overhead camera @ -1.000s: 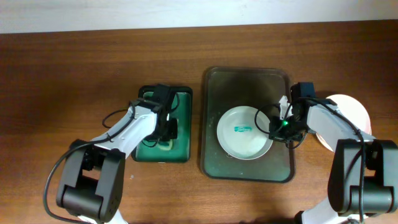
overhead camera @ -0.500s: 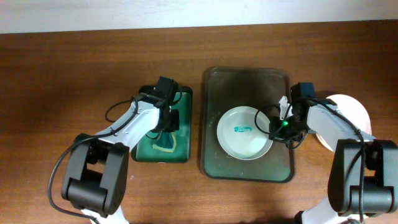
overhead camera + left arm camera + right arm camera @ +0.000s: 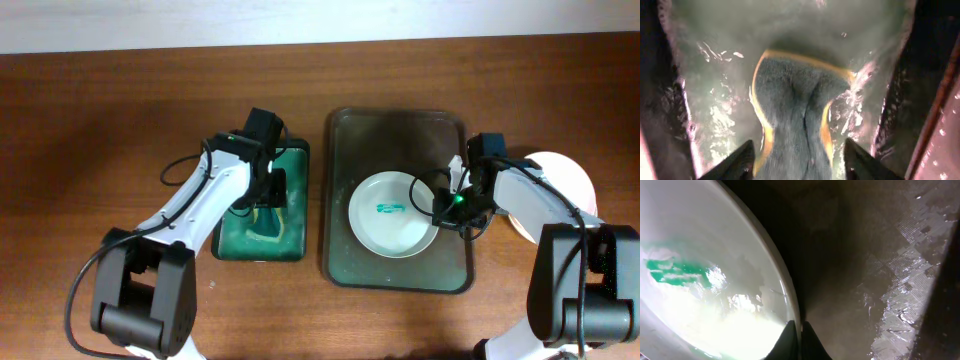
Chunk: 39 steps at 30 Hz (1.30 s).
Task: Clean dirty plates on tray and stack at the side
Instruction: 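Grasp the sponge in the green tray with the left gripper and lift, then scrub the held plate with the sponge in the left gripper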
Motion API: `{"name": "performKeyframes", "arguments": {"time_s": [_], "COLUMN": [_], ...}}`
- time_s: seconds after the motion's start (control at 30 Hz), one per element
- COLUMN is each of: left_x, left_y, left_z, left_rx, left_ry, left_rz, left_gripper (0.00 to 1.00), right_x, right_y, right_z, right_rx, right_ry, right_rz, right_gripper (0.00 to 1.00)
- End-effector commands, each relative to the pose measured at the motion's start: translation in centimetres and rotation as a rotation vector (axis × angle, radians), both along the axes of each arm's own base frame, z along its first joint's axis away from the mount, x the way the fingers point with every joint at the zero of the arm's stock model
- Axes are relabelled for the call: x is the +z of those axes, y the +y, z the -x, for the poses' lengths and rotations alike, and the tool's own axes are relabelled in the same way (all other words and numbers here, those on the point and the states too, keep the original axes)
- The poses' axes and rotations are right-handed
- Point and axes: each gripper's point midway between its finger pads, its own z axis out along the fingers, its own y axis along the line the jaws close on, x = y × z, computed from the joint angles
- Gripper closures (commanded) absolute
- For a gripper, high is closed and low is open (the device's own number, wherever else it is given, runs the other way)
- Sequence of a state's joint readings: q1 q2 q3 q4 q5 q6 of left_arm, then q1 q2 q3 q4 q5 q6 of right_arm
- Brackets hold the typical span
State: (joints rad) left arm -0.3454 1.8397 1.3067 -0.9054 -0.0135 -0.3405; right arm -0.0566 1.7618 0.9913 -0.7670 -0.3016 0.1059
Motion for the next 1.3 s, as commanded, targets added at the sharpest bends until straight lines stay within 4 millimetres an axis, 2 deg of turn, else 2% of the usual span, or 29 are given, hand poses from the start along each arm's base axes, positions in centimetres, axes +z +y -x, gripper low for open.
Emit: {"name": "performKeyframes", "arguments": {"time_s": [0.0, 0.07, 0.1, 0.13, 0.3, 0.57, 0.77, 0.9, 0.93, 1.03, 1.13, 1.27], "left_x": [-2.3, -3.8, -4.3, -4.4, -2.8, 4.7, 5.6, 8.5, 9.9, 10.7, 9.0, 4.8], "left_y": [0.4, 0.5, 0.6, 0.6, 0.3, 0.0, -0.4, -4.6, -7.0, -12.8, -17.9, -23.7], "left_z": [1.3, 1.6, 1.8, 1.9, 1.2, -0.8, -1.5, -2.5, -3.1, -3.3, -2.8, -1.1], "left_rx": [0.006, 0.006, 0.006, 0.006, 0.002, -0.014, -0.018, -0.083, -0.128, -0.242, -0.324, -0.374], "left_ry": [0.014, 0.000, -0.004, -0.003, -0.014, -0.065, -0.099, -0.161, -0.210, -0.275, -0.264, -0.161], "left_rz": [0.013, 0.019, 0.021, 0.020, 0.023, 0.020, 0.026, 0.145, 0.200, 0.332, 0.421, 0.552], "left_gripper": [0.54, 0.69, 0.81, 1.00, 1.00, 1.00, 1.00, 1.00, 1.00, 1.00, 1.00, 1.00], "right_x": [0.3, 0.3, 0.3, 0.3, 0.3, 0.3, 0.3, 0.3, 0.3, 0.3, 0.3, 0.3], "right_y": [0.0, 0.0, 0.0, 0.0, 0.0, 0.0, 0.0, 0.0, 0.0, 0.0, 0.0, 0.0], "right_z": [-0.3, -0.3, -0.3, -0.3, -0.2, -0.2, -0.2, -0.2, -0.2, -0.2, -0.2, 0.0], "right_rx": [0.002, 0.002, 0.002, 0.002, 0.001, 0.001, 0.002, 0.002, 0.002, 0.002, 0.001, 0.001], "right_ry": [-0.011, -0.011, -0.011, -0.011, -0.009, -0.007, -0.006, -0.007, -0.007, -0.007, -0.007, 0.000], "right_rz": [-0.004, -0.004, -0.004, -0.004, -0.005, -0.005, -0.004, -0.005, -0.005, -0.005, -0.005, -0.006], "right_gripper": [0.95, 0.96, 0.95, 0.96, 0.96, 0.95, 0.96, 0.96, 0.96, 0.96, 0.96, 0.96]}}
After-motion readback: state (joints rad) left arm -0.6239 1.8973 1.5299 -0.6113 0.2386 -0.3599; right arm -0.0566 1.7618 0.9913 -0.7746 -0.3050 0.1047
